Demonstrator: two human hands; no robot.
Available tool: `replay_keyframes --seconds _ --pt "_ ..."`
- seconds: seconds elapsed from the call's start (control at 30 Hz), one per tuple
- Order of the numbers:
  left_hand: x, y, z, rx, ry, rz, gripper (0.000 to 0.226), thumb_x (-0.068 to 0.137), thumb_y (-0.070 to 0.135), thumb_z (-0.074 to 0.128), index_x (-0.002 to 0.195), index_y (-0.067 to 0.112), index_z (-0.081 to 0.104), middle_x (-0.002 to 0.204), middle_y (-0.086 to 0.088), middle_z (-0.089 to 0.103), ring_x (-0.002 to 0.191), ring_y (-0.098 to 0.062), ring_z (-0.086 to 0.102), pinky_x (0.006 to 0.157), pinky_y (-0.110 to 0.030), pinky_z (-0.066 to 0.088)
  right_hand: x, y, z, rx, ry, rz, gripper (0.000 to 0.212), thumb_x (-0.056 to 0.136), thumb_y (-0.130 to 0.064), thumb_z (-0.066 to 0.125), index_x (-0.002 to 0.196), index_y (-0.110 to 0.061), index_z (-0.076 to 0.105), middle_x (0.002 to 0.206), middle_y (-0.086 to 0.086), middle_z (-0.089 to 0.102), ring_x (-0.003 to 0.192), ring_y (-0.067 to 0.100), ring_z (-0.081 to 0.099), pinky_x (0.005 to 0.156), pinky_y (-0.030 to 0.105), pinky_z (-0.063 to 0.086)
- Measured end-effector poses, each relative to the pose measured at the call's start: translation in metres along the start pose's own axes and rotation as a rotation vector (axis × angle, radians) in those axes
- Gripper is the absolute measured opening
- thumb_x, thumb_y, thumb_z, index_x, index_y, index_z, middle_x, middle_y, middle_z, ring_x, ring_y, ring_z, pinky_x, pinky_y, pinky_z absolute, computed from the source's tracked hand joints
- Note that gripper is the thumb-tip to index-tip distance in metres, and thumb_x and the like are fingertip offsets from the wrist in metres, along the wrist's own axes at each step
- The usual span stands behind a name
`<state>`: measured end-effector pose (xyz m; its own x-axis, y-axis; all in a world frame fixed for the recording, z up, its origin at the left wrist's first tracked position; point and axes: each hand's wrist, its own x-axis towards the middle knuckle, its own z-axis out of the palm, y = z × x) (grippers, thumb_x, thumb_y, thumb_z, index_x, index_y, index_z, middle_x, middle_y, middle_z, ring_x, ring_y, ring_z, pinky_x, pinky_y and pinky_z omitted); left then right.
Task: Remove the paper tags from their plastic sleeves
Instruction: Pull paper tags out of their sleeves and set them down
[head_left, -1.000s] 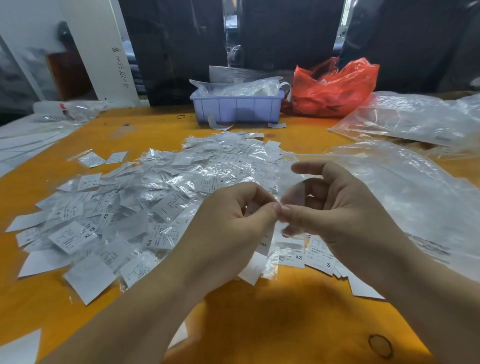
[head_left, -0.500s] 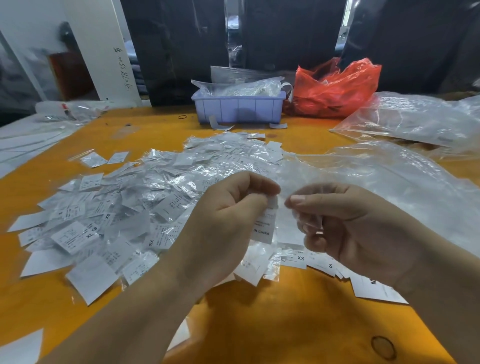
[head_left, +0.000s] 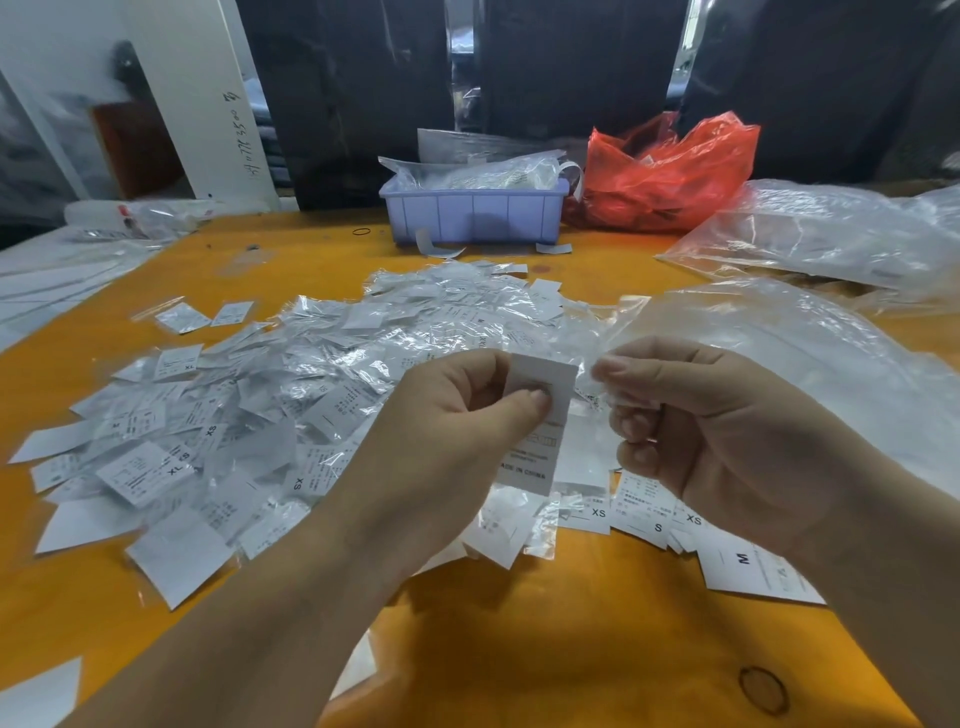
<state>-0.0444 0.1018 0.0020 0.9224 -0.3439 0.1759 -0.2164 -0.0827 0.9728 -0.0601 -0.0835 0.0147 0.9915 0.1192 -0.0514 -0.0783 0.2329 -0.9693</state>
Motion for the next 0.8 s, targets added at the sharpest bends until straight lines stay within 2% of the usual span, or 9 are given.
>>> replay_keyframes --seconds 0.17,0.33,0.43,0.57,0.67,0.8 --pt "0.0015 -0.0015 0.0001 0.001 0.024 -0.003 0.021 0.094 0.018 0.059 0.091 0.032 0.074 0.075 0.012 0.071 0.067 0.002 0.062 0.059 -0.011 0.047 -0.0003 0.0014 -0.0009 -0.051 -0.005 -0.003 0.015 0.061 -0.016 0.073 0.075 -0.010 0.075 0.068 0.007 0.064 0.055 0.012 0.056 0.043 0.022 0.047" --pt "0.0000 -0.0011 0.0004 0.032 0.018 -0.061 0.022 0.097 0.023 0.055 0.086 0.017 0.074 0.066 0.008 0.060 0.055 0.002 0.051 0.048 -0.008 0.040 0.0006 0.0009 -0.0016 -0.050 0.038 -0.031 0.015 0.061 -0.016 0.072 0.074 -0.010 0.075 0.066 0.008 0.063 0.051 0.011 0.053 0.041 0.021 0.043" --pt "-0.0009 -0.0002 0.0011 0.080 -0.028 -0.096 0.024 0.095 0.032 0.057 0.087 0.014 0.070 0.069 0.002 0.056 0.056 -0.004 0.048 0.047 -0.008 0.037 0.0006 0.0014 -0.0019 -0.061 0.052 -0.041 0.018 0.064 -0.017 0.071 0.078 -0.007 0.072 0.062 0.006 0.061 0.049 0.010 0.050 0.041 0.020 0.041" --pt "-0.0021 -0.0004 0.0029 0.155 -0.085 -0.101 0.038 0.081 0.045 0.050 0.087 0.011 0.066 0.070 -0.001 0.049 0.062 -0.013 0.045 0.051 -0.016 0.034 -0.0006 0.0014 -0.0005 -0.088 0.035 -0.050 0.007 0.068 -0.019 0.072 0.065 -0.013 0.073 0.056 0.002 0.055 0.048 0.010 0.046 0.042 0.019 0.039" --pt "-0.0031 0.0011 0.0029 0.190 -0.094 -0.079 0.037 0.081 0.046 0.049 0.086 0.013 0.066 0.069 0.001 0.050 0.062 -0.012 0.046 0.051 -0.016 0.034 -0.0015 0.0016 0.0008 -0.106 0.020 -0.046 0.015 0.063 -0.025 0.075 0.056 -0.015 0.068 0.053 0.001 0.051 0.047 0.011 0.042 0.042 0.020 0.039" --pt "-0.0036 0.0028 0.0037 0.170 -0.119 -0.047 0.036 0.081 0.042 0.050 0.080 0.008 0.063 0.064 0.003 0.047 0.057 -0.009 0.043 0.049 -0.013 0.033 -0.0024 0.0025 0.0023 -0.122 0.016 -0.043 0.031 0.058 -0.030 0.078 0.057 -0.009 0.056 0.053 0.003 0.045 0.047 0.012 0.038 0.042 0.020 0.037"
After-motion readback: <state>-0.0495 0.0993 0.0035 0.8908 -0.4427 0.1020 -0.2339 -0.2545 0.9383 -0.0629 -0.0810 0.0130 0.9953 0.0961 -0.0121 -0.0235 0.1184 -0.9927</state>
